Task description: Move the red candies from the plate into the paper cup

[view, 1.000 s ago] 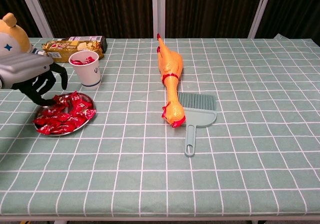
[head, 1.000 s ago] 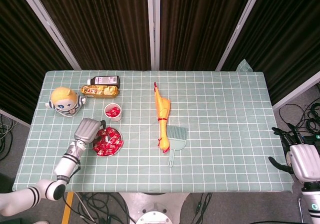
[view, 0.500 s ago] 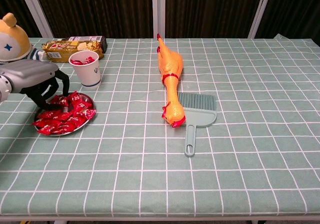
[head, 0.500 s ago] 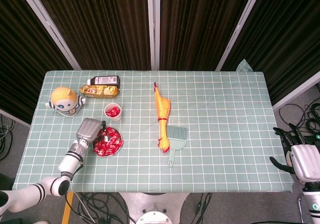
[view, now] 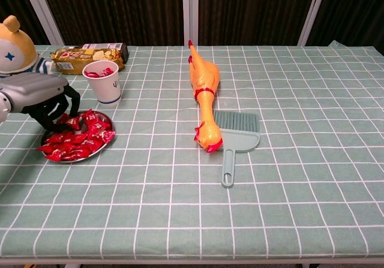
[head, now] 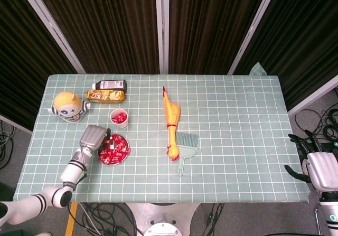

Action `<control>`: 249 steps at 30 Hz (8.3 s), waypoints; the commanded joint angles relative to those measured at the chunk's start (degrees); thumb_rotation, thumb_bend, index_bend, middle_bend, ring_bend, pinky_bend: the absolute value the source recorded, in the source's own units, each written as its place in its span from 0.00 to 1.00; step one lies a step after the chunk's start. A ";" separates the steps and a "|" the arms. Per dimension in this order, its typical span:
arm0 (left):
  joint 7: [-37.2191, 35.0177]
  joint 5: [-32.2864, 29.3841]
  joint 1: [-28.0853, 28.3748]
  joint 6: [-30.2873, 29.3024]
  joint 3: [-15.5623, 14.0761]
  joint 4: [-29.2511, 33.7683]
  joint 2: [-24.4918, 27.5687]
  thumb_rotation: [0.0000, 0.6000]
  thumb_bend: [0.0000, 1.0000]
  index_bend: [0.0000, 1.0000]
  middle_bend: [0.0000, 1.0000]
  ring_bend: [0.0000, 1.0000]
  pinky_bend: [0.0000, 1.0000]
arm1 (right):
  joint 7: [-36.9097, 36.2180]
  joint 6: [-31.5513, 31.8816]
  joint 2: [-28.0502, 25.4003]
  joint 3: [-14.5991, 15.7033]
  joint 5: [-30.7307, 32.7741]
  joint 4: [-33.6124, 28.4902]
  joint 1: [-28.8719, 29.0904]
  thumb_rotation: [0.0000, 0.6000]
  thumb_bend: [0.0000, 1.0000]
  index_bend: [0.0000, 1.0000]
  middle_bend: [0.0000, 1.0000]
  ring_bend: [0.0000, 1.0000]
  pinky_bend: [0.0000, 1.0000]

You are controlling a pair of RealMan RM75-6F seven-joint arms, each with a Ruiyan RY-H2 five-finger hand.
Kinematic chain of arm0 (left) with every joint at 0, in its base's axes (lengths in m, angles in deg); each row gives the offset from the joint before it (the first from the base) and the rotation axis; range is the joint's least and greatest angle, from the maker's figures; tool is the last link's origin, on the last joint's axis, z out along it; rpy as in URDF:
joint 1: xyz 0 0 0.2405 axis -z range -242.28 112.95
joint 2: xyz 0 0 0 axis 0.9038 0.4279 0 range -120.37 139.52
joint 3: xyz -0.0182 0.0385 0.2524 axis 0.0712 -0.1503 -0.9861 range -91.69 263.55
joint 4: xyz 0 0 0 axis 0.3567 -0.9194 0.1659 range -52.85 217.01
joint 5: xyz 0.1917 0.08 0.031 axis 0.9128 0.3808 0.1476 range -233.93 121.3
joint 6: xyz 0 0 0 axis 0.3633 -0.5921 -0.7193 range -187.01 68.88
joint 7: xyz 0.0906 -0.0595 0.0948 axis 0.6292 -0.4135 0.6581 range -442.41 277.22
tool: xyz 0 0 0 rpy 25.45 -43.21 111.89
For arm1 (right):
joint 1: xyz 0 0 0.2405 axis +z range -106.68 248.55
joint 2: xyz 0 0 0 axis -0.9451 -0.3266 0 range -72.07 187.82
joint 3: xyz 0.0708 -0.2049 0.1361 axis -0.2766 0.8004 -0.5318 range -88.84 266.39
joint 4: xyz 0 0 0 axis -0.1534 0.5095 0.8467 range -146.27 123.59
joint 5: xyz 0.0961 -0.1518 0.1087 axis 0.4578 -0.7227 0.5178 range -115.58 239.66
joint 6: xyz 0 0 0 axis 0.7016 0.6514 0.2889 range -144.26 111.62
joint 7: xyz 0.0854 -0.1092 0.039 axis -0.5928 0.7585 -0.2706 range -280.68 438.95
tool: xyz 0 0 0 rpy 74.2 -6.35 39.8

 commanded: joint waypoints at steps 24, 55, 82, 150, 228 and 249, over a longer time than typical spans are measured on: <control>-2.18 -2.79 9.54 2.50 9.77 6.33 6.31 1.00 0.37 0.60 0.84 0.73 0.98 | -1.32 -0.21 0.58 -0.02 -0.05 1.17 0.19 1.00 0.10 0.17 0.27 0.06 0.32; -3.08 4.96 -1.88 -11.77 -2.31 17.64 13.43 1.00 0.29 0.44 0.81 0.71 0.97 | -2.01 0.15 0.56 0.09 -0.82 1.55 0.23 1.00 0.10 0.17 0.27 0.06 0.32; 2.34 5.42 -3.68 -6.86 -5.17 8.20 5.93 1.00 0.23 0.46 0.81 0.71 0.97 | -0.65 0.03 0.39 0.15 -0.90 0.40 0.38 1.00 0.10 0.17 0.27 0.06 0.32; 4.40 7.24 -0.41 -2.51 -3.69 5.81 3.58 1.00 0.22 0.46 0.82 0.71 0.97 | -1.91 0.80 0.24 0.41 -0.89 1.29 -0.36 1.00 0.10 0.17 0.27 0.06 0.32; 5.78 -10.02 13.74 6.63 8.54 3.27 4.08 1.00 0.38 0.57 0.83 0.72 0.97 | -2.28 0.50 -0.06 -0.13 0.11 1.47 -0.35 1.00 0.09 0.17 0.27 0.06 0.33; 5.10 -11.27 9.26 -3.66 7.34 11.87 10.31 1.00 0.38 0.29 0.77 0.68 0.97 | -2.33 0.96 -0.19 0.04 -0.46 1.27 -0.57 1.00 0.09 0.17 0.28 0.06 0.33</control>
